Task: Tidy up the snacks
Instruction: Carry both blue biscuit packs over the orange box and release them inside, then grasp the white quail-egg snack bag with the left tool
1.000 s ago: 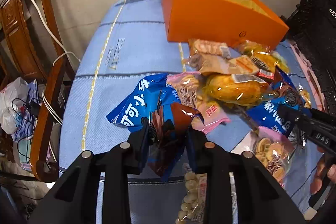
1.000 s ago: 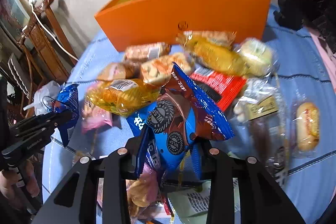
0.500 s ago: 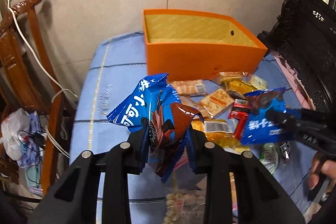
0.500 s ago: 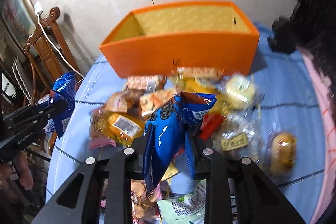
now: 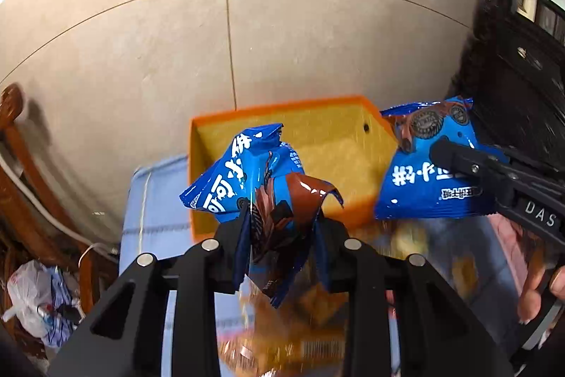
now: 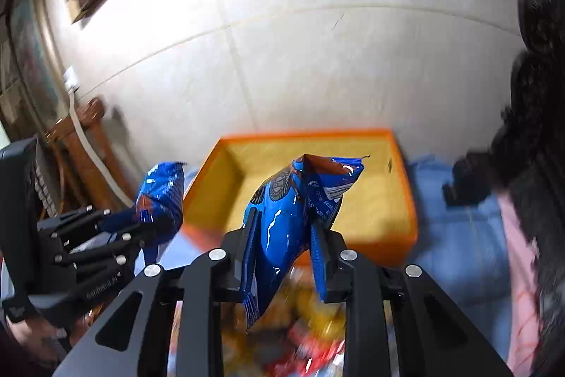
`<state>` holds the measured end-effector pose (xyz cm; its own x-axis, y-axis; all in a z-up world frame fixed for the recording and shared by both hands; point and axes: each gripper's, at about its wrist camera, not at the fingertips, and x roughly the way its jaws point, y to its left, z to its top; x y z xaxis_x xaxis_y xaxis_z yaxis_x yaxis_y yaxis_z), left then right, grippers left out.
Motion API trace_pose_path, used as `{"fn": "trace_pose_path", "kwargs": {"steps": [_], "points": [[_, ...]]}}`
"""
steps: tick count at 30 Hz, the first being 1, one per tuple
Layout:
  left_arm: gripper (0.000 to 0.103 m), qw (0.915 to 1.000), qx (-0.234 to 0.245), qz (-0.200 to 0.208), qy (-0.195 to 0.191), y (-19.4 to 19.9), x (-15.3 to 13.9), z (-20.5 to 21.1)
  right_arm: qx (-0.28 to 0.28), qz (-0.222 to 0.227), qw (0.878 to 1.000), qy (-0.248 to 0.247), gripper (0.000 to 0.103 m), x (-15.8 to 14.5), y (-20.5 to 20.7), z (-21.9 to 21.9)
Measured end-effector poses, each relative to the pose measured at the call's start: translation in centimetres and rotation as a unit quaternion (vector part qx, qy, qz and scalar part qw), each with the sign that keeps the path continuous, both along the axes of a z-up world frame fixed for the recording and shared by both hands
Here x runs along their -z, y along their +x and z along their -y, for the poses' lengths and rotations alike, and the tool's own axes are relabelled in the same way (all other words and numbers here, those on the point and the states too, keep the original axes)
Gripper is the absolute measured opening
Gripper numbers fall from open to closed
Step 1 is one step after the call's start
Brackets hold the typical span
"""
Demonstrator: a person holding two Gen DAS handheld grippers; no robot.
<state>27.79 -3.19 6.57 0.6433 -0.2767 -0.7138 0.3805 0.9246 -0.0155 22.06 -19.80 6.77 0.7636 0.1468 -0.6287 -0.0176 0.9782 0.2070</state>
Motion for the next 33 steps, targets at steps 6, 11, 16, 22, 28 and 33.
{"fn": "trace_pose_path", "kwargs": {"steps": [6, 11, 16, 22, 28, 33], "points": [[0.035, 0.9990, -0.011, -0.024, 0.036, 5.6, 2.4, 2.8, 0.018, -0.038, 0.999, -0.017, 0.028, 3.3, 6.3, 1.6], [0.086, 0.9966, -0.050, -0.017, 0.063, 7.3, 3.4, 3.4, 0.029, -0.050, 0.998, -0.029, 0.051, 5.1, 7.7, 2.4], [0.093, 0.9961, -0.060, 0.005, 0.065, 5.1, 2.1, 2.7, 0.018, -0.039, 0.999, -0.027, 0.056, 4.4, 5.0, 3.2], [0.093, 0.9968, -0.059, -0.018, 0.051, 0.5, 2.9, 0.8, 0.018, -0.027, 0.999, -0.027, 0.072, 4.1, -1.8, 3.7], [0.094, 0.9946, -0.067, -0.062, 0.049, -5.5, 5.7, -1.3, 0.028, -0.056, 0.997, -0.034, 0.083, 6.4, -8.4, 4.2], [0.096, 0.9907, -0.070, -0.089, 0.076, -10.6, 7.8, -3.3, 0.036, -0.081, 0.996, -0.030, 0.091, 8.4, -13.2, 4.4]]}}
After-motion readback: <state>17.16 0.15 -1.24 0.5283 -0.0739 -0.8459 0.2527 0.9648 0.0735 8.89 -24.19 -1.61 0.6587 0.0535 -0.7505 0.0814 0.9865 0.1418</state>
